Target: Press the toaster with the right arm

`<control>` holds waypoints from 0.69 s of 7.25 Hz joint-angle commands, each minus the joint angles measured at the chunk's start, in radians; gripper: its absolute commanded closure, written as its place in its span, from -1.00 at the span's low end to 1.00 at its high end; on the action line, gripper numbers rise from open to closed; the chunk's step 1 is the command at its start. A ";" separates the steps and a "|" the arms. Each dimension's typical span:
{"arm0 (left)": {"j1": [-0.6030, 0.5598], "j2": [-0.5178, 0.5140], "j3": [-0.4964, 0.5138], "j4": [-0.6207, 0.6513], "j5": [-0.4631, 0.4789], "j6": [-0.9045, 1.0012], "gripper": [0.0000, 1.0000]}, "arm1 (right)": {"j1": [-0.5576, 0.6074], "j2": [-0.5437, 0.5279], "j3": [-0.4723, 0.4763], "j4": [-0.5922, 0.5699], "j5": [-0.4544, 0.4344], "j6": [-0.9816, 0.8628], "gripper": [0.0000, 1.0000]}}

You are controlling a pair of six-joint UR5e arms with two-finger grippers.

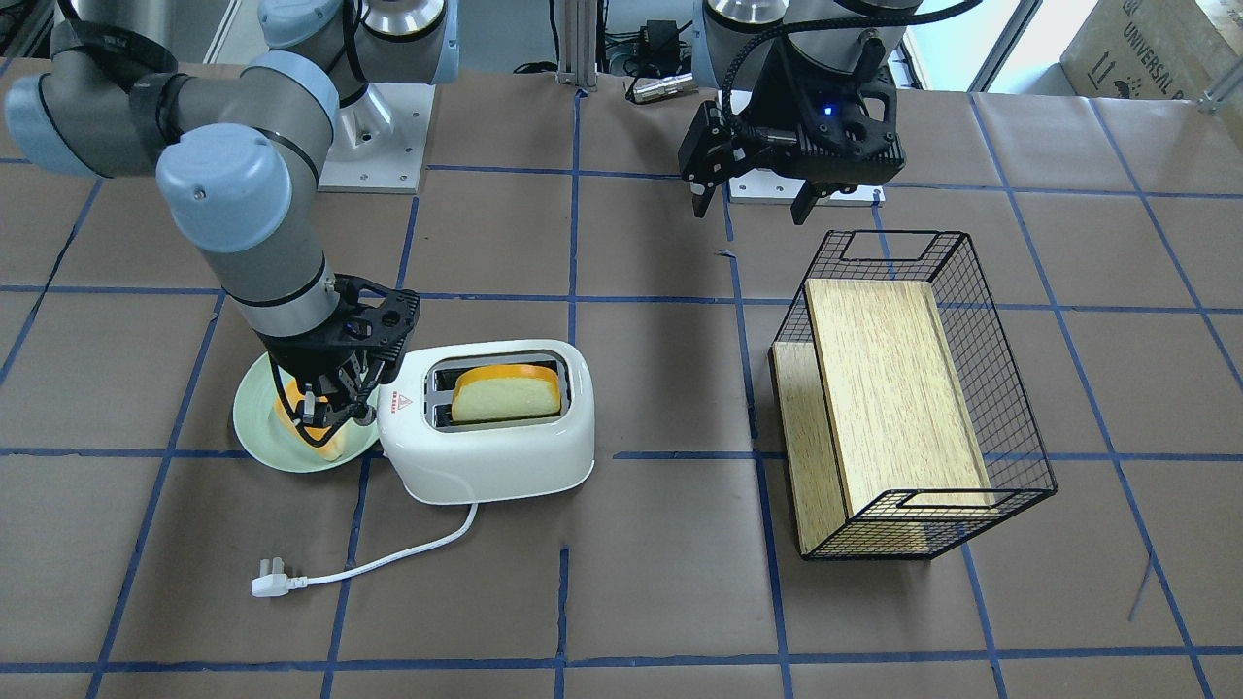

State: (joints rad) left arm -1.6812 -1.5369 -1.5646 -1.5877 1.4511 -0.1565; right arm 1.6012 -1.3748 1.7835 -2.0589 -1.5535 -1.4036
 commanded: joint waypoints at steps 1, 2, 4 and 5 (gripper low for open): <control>0.000 0.000 0.000 0.000 0.000 0.000 -1.00 | 0.000 -0.059 -0.126 0.210 -0.002 0.029 0.91; 0.000 0.000 0.000 0.000 0.000 0.000 -1.00 | 0.000 -0.053 -0.198 0.296 -0.002 0.040 0.90; 0.000 0.000 0.000 0.000 0.000 0.000 -1.00 | 0.002 -0.110 -0.237 0.413 0.004 0.292 0.79; 0.000 0.000 0.000 0.000 0.000 0.000 -1.00 | 0.000 -0.139 -0.248 0.414 0.010 0.483 0.77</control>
State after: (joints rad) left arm -1.6812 -1.5370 -1.5646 -1.5877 1.4511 -0.1565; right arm 1.6022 -1.4767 1.5511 -1.6689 -1.5497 -1.1209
